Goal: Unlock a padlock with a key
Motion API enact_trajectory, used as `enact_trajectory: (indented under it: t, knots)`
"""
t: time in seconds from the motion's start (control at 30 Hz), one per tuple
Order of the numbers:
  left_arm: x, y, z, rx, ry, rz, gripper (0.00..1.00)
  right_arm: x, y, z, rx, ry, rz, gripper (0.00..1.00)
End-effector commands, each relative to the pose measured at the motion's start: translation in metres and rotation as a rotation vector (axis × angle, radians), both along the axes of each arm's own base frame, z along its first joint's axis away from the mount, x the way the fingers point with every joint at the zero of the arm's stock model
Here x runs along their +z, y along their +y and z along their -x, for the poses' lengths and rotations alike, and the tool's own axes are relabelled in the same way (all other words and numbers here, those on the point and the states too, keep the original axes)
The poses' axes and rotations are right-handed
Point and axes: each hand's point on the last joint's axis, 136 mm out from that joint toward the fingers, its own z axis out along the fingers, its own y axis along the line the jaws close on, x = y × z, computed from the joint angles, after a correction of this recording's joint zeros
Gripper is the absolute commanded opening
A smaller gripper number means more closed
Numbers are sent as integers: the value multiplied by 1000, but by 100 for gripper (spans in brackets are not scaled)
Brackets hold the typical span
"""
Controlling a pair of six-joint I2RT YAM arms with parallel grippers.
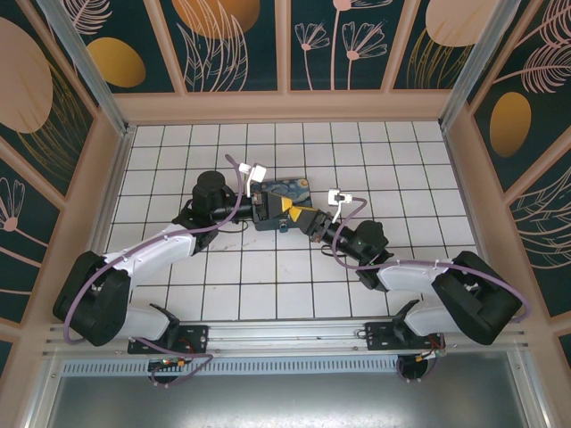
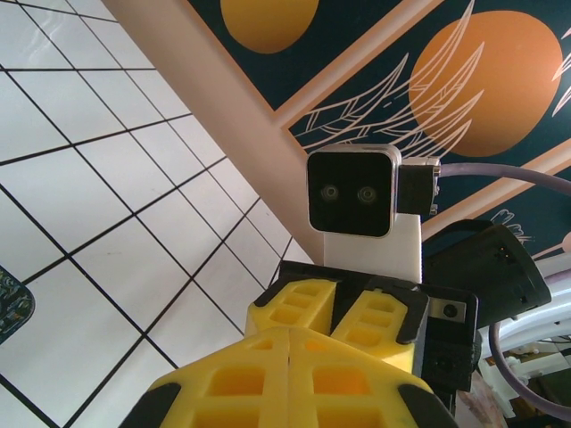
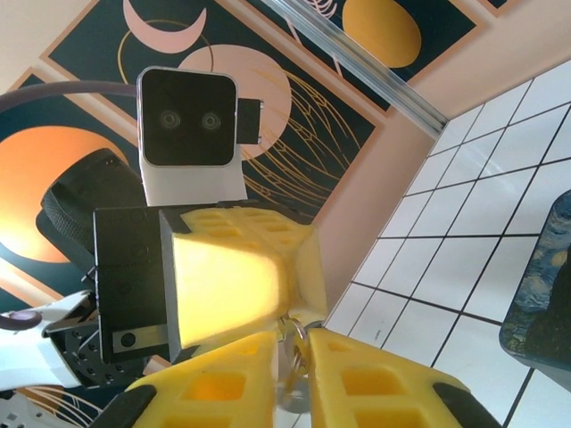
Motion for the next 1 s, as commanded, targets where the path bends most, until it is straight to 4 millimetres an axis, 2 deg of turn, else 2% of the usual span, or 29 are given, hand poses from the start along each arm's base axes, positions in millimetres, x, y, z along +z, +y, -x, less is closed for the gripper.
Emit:
enact_trajectory:
  t: [0.0, 0.23, 0.3, 0.4, 0.53, 0.73, 0.87, 0.97]
  knots:
    - [8, -1, 3, -19, -43, 14, 0, 16, 0, 0, 9, -42, -41, 12]
    - [7, -1, 3, -20, -41, 15, 0, 19, 0, 0, 9, -45, -48, 0]
    - [7, -1, 3, -20, -42, 16, 0, 21, 0, 0, 10, -51, -50, 0]
    - [6, -1, 3, -23, -38, 14, 0, 25, 1, 1, 16, -60, -54, 12]
    - [6, -2, 4, -25, -36, 14, 0, 28, 3, -1, 17, -66, -52, 13]
    - [5, -1, 4, -27, -34, 13, 0, 30, 3, -2, 16, -64, -54, 8]
    - [3, -1, 6, -34, -30, 12, 0, 31, 4, -2, 17, -66, -55, 0]
    - [1, -1, 8, -38, -28, 11, 0, 32, 5, -2, 19, -67, -57, 0]
